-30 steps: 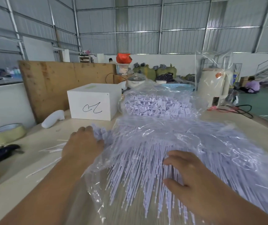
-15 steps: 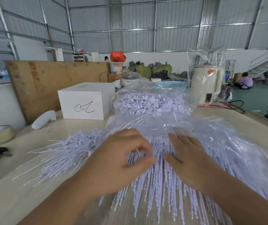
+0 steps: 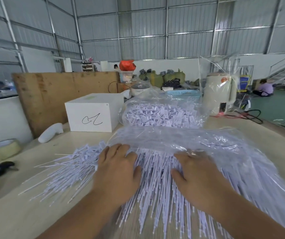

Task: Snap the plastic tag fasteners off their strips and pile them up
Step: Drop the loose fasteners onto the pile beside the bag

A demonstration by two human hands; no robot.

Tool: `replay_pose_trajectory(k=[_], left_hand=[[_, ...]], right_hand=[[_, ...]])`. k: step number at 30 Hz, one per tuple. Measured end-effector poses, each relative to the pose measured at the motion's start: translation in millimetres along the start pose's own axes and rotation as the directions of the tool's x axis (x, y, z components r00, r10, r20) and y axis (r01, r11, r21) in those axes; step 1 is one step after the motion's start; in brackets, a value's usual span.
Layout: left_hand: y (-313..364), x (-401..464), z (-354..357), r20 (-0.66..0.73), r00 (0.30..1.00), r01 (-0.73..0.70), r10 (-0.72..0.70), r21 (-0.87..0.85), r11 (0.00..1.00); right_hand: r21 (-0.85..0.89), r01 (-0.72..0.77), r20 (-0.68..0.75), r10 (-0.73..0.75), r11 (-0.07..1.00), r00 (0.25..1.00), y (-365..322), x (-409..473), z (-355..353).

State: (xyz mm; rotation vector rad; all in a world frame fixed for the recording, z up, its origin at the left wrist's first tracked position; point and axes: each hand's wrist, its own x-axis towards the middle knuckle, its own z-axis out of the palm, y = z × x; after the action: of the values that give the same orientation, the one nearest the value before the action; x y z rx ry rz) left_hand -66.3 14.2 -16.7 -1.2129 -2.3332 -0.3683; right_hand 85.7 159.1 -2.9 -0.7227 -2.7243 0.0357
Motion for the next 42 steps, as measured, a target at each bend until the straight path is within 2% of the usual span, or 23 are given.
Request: replay_pose_trajectory(k=[5, 9, 14, 17, 19, 21, 24, 26, 28, 31, 34, 39, 42], left_hand=[[2, 2, 1, -0.053, 0.999, -0.004, 0.002, -0.041, 0.999], [3, 11, 5, -0.113, 0.991, 0.066, -0.075, -0.085, 0.994], [1, 18, 9, -0.101, 0.98, 0.17, -0.169, 0.002, 0.985], [-2, 19, 8, -0.032, 0.978, 0.209, -0.207, 0.09, 0.974], [-2, 20, 7, 0.013, 0.981, 0.191, -0.195, 0.139, 0.972], [-2, 21, 5, -0.001, 0.986, 0.163, -0.164, 0.131, 0.978], [5, 18, -5, -0.085, 0.993, 0.079, -0.076, 0.036, 0.996], [13, 13, -11, -0.216, 0.976, -0.027, 0.02, -0.029, 0.999], [18, 8, -13, -0.253, 0.963, -0.114, 0.088, -0.09, 0.989], [18, 4, -11, -0.136, 0.984, -0.131, 0.115, -0.114, 0.985], [15, 3, -9, 0.019, 0.997, -0.076, 0.077, -0.052, 0.996], [11, -1, -16, 0.022, 0.996, -0.082, 0.086, -0.131, 0.988], [3, 0, -25, -0.075, 0.995, -0.092, 0.072, -0.315, 0.945]], right_hand=[[0.053, -0.03, 0.123, 0.024, 0.998, 0.992, 6, -1, 7], [-0.032, 0.015, 0.09, -0.012, 0.999, 0.996, 1, -4, 7], [-0.042, 0.036, 0.088, -0.032, 0.998, 0.996, -10, -8, 6], [-0.032, 0.051, 0.072, -0.048, 0.998, 0.996, -15, -12, 3], [-0.063, 0.074, 0.077, -0.069, 0.995, 0.995, -17, -14, 4], [-0.121, 0.091, 0.11, -0.078, 0.988, 0.991, -18, -16, 7], [-0.159, 0.096, 0.094, -0.081, 0.983, 0.992, -18, -18, 9], [-0.154, 0.082, 0.079, -0.071, 0.985, 0.994, -18, -18, 10], [-0.165, 0.077, 0.128, -0.056, 0.983, 0.99, -17, -17, 13], [-0.181, 0.089, 0.185, -0.055, 0.98, 0.981, -13, -14, 13], [-0.15, 0.047, 0.149, -0.024, 0.988, 0.989, -6, -9, 14], [-0.191, 0.014, 0.149, 0.015, 0.982, 0.989, -4, -2, 19], [-0.194, 0.003, 0.137, 0.024, 0.981, 0.99, -3, -2, 19]])
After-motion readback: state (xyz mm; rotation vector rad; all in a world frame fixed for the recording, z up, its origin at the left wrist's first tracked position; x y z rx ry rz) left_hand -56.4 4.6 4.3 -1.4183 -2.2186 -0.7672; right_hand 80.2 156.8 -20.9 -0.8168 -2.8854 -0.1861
